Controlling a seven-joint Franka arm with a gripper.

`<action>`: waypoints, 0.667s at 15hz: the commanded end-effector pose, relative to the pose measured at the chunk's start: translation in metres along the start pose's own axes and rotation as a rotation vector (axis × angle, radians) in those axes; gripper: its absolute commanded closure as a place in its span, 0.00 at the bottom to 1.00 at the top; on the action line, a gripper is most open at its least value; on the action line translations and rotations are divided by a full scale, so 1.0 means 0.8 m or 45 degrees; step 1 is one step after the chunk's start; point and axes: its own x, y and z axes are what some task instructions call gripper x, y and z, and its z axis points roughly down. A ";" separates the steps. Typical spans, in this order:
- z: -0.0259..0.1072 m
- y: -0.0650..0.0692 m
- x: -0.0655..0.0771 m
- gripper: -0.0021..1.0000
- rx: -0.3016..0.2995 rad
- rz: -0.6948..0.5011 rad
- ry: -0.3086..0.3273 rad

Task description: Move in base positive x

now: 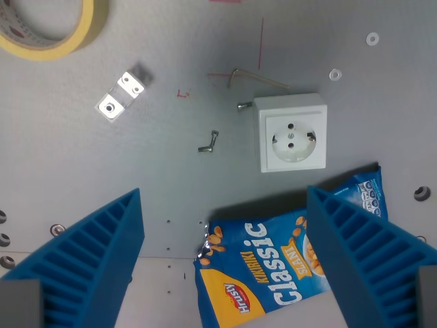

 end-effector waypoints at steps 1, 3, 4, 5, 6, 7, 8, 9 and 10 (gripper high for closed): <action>-0.004 0.001 0.006 0.00 -0.001 0.000 0.007; -0.004 0.003 0.019 0.00 -0.001 0.000 0.007; -0.004 0.005 0.025 0.00 -0.001 0.000 0.007; -0.004 0.006 0.031 0.00 -0.001 0.000 0.007; -0.004 0.007 0.037 0.00 -0.001 0.000 0.007; -0.004 0.008 0.044 0.00 -0.001 0.000 0.007; -0.004 0.009 0.050 0.00 -0.001 0.000 0.007; -0.004 0.010 0.056 0.00 -0.001 0.000 0.007; -0.003 0.011 0.062 0.00 -0.001 0.000 0.007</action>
